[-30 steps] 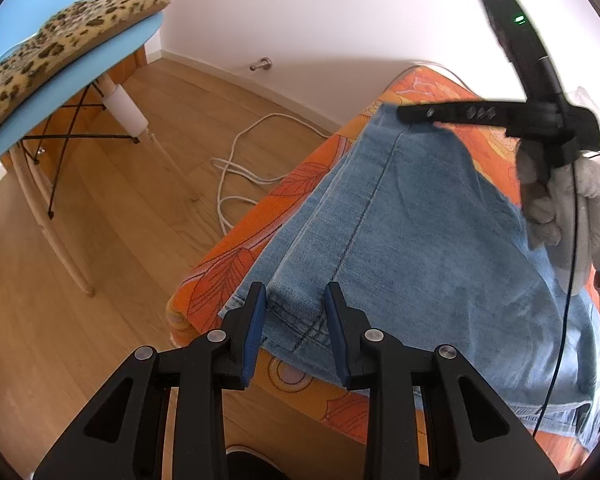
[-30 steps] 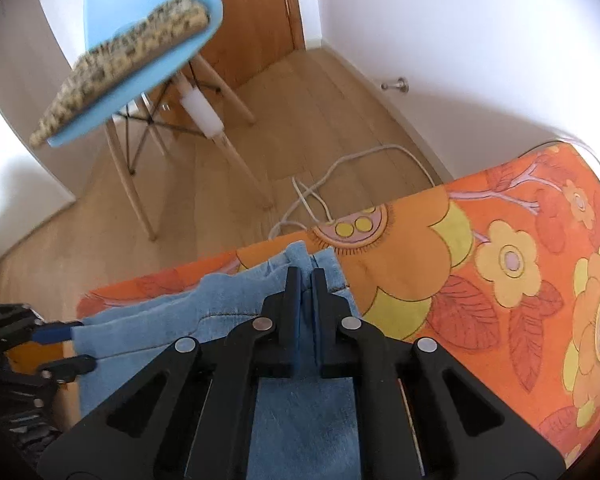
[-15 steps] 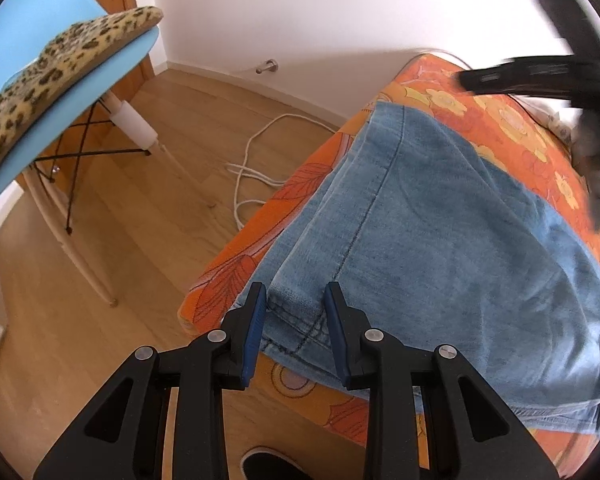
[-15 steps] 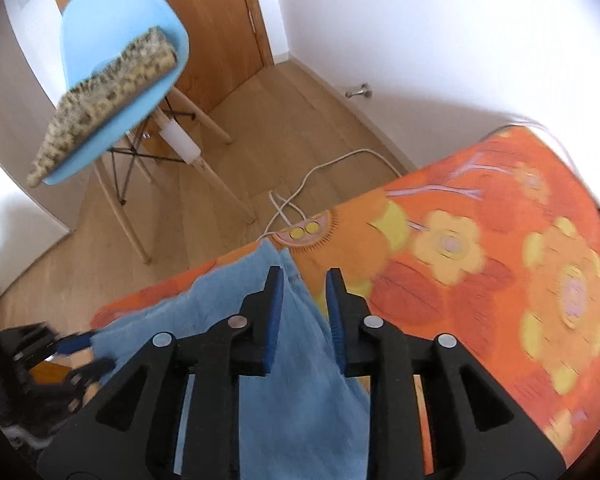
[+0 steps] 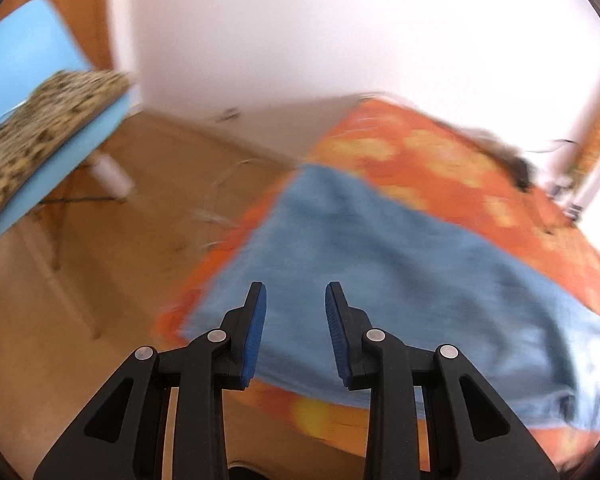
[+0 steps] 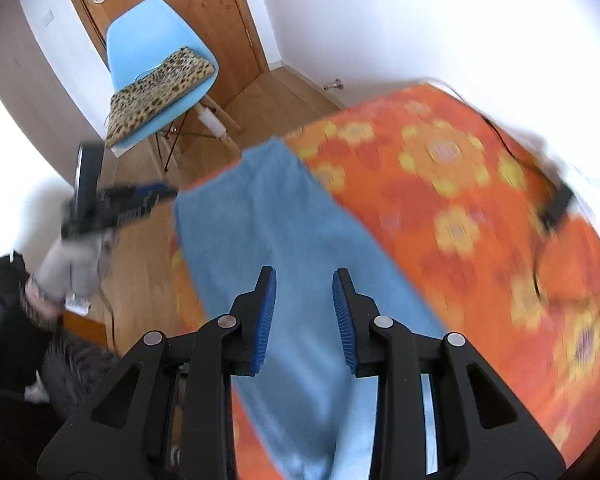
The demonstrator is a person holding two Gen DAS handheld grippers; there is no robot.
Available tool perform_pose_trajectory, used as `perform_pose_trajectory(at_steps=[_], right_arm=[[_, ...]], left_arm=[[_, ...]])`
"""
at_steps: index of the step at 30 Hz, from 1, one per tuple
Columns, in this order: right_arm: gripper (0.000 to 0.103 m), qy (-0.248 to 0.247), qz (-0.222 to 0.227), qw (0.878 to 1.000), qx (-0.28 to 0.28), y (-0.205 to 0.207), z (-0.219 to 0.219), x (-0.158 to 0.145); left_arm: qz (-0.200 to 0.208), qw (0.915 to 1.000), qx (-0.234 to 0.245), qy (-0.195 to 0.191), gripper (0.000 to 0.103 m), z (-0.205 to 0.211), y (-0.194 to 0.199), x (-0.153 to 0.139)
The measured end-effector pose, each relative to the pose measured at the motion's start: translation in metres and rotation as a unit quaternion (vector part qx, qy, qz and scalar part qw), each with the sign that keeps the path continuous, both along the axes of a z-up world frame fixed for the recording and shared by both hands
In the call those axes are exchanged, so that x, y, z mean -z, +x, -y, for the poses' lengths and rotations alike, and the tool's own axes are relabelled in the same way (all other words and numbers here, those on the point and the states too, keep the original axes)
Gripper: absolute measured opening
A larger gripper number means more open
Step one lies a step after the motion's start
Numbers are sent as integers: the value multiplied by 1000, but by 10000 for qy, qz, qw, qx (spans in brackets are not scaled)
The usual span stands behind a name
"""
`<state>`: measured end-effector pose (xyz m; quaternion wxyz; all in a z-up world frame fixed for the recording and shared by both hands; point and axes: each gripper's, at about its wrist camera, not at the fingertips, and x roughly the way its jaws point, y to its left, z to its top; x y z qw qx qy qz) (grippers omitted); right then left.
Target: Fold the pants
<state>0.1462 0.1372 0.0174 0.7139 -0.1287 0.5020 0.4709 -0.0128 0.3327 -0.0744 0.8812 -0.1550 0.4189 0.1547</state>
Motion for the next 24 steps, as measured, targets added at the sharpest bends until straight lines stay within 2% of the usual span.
perform_pose_trajectory(at_steps=[3, 5, 9, 10, 13, 20, 22, 24], right_arm=[[31, -109, -139, 9998, 1, -41, 43, 6], [31, -236, -179, 9996, 8, -65, 63, 17], [31, -479, -224, 9986, -38, -100, 85, 46], [31, -526, -228, 9984, -32, -105, 90, 51], [40, -718, -160, 9973, -66, -119, 96, 68], [41, -1218, 216, 9922, -122, -134, 93, 94], [36, -1336, 270, 9906, -117, -138, 91, 99], [13, -1381, 251, 9900, -113, -138, 89, 104]], left_arm=[[148, 9987, 465, -156, 30, 34, 5, -12], [194, 9958, 773, -445, 30, 56, 11, -13], [-29, 9887, 1126, -987, 30, 88, 22, -2], [-55, 9878, 1163, -1031, 30, 93, 23, 0], [-142, 9859, 1256, -1093, 30, 107, 30, 5], [-367, 9836, 1451, -1006, 29, 132, 37, 19], [-404, 9822, 1551, -978, 30, 137, 37, 21], [-452, 9813, 1629, -924, 30, 141, 38, 23]])
